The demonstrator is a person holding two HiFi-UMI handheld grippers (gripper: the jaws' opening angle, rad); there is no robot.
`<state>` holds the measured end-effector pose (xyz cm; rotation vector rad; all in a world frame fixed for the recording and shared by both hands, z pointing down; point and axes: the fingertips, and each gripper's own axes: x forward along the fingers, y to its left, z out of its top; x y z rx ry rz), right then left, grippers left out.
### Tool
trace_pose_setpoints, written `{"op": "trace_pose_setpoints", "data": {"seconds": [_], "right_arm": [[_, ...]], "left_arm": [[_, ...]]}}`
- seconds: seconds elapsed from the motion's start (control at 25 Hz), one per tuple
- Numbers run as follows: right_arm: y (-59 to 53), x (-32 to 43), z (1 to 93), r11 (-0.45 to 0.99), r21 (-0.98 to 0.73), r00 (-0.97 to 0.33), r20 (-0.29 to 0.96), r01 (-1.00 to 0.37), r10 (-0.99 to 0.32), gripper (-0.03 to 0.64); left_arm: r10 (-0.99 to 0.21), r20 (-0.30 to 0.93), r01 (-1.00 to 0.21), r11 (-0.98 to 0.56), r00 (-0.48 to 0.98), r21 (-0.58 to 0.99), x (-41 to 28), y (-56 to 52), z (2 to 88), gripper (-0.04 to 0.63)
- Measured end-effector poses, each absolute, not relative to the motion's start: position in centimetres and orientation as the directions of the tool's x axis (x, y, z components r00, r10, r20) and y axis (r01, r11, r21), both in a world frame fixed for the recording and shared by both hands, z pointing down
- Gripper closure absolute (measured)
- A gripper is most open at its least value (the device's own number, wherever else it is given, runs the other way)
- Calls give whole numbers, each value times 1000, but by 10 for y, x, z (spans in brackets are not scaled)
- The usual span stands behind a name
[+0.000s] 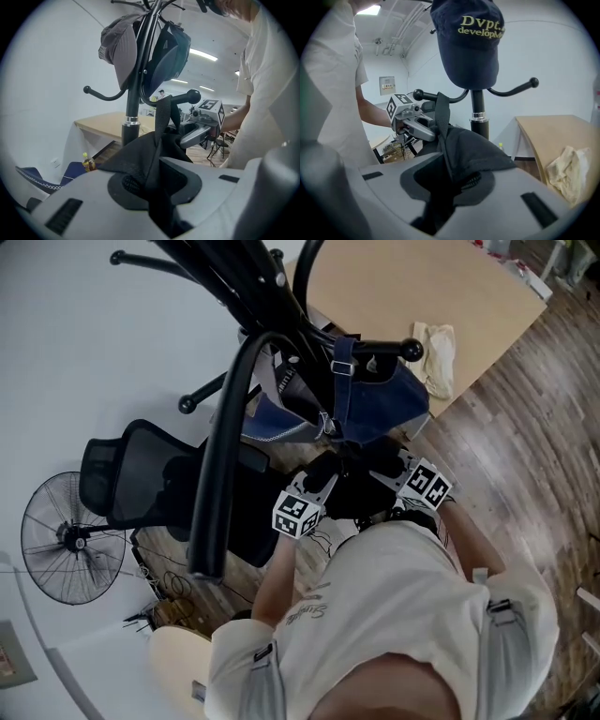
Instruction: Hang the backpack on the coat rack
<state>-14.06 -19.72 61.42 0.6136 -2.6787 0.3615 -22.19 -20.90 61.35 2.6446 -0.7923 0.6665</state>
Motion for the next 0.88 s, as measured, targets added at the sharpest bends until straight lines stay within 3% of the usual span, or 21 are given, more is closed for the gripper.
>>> {"op": "trace_pose_setpoints", "data": {"seconds": [0.56, 0.88], "right_arm": [[-231, -137, 628, 809, -239, -814, 400, -537, -422, 535], [-230, -127, 640, 778, -250, -790, 412, -577, -454, 478]], "left_arm": [[-363, 505, -526, -820, 783, 226, -220, -242, 628, 511], [-388, 454, -532, -809, 802, 249, -221, -242, 632, 474]]}}
